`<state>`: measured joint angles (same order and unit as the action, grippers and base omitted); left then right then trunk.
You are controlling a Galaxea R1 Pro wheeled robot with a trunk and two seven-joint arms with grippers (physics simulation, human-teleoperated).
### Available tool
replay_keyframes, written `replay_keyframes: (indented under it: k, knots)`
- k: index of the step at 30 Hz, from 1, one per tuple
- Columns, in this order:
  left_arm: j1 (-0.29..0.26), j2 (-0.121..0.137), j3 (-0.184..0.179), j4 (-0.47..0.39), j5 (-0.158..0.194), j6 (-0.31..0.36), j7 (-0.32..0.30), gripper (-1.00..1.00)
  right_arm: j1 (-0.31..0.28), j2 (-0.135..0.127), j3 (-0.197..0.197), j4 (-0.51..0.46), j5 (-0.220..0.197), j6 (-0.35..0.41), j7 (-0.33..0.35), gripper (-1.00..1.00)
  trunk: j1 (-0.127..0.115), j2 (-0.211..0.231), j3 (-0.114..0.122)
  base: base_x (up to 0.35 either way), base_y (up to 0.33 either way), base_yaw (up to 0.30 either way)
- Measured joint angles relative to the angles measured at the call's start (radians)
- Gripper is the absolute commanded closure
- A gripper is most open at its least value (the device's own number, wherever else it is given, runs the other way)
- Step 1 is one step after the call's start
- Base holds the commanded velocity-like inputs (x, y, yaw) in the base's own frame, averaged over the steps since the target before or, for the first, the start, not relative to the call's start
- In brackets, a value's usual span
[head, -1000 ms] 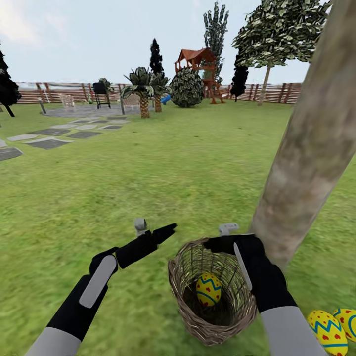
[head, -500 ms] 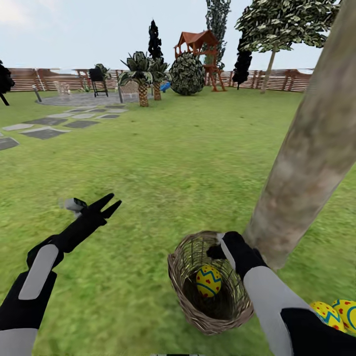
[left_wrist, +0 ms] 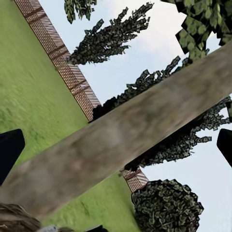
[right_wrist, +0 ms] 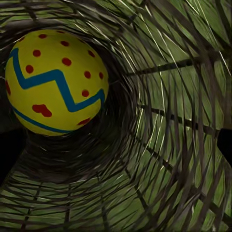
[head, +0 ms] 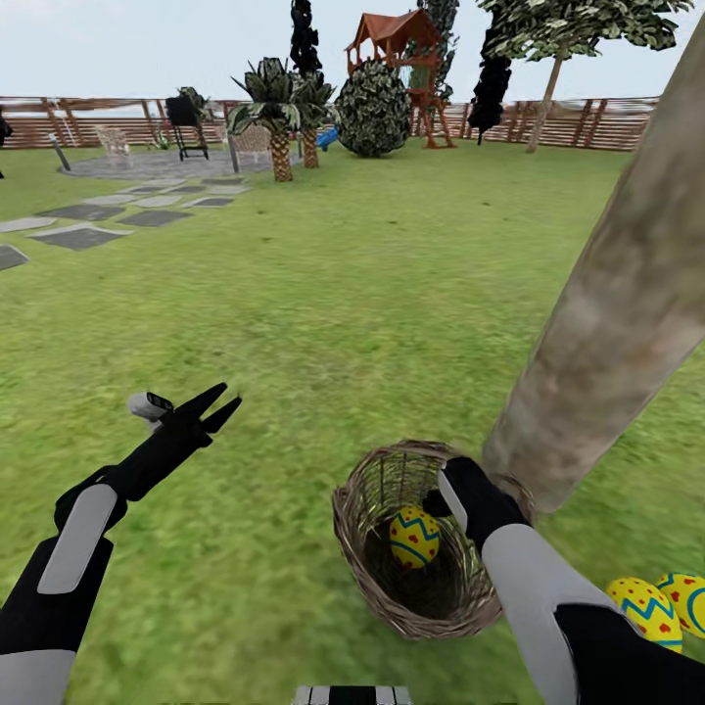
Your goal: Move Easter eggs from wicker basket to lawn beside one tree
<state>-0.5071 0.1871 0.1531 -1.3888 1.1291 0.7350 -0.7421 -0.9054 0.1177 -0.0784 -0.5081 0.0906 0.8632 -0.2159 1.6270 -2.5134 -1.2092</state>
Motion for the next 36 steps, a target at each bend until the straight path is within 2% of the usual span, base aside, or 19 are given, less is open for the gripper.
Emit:
replay_keyframes:
  k: [7,17,29,36]
  knots:
    - [0.000,0.000,0.000,0.000,0.000,0.000,0.000,-1.00,-0.001,0.000,0.000,-0.014,-0.023,-0.004,0.007,-1.00,0.003,-0.002,-0.038,0.000,0.000,0.070]
    - [0.000,-0.001,-0.001,0.000,0.000,0.000,0.002,-1.00,-0.001,-0.004,0.004,-0.021,-0.021,-0.014,0.125,-1.00,0.008,-0.004,-0.093,0.000,0.000,0.072]
    - [0.000,-0.002,-0.002,0.000,0.000,0.000,0.002,-1.00,-0.001,-0.004,0.005,-0.047,-0.021,-0.023,0.132,-1.00,0.013,-0.007,-0.159,0.000,0.000,0.072]
    - [0.000,-0.002,-0.002,0.000,0.000,0.000,0.002,-1.00,-0.001,-0.004,0.007,-0.047,-0.020,-0.088,0.132,-1.00,0.016,-0.009,-0.191,0.000,0.000,0.026]
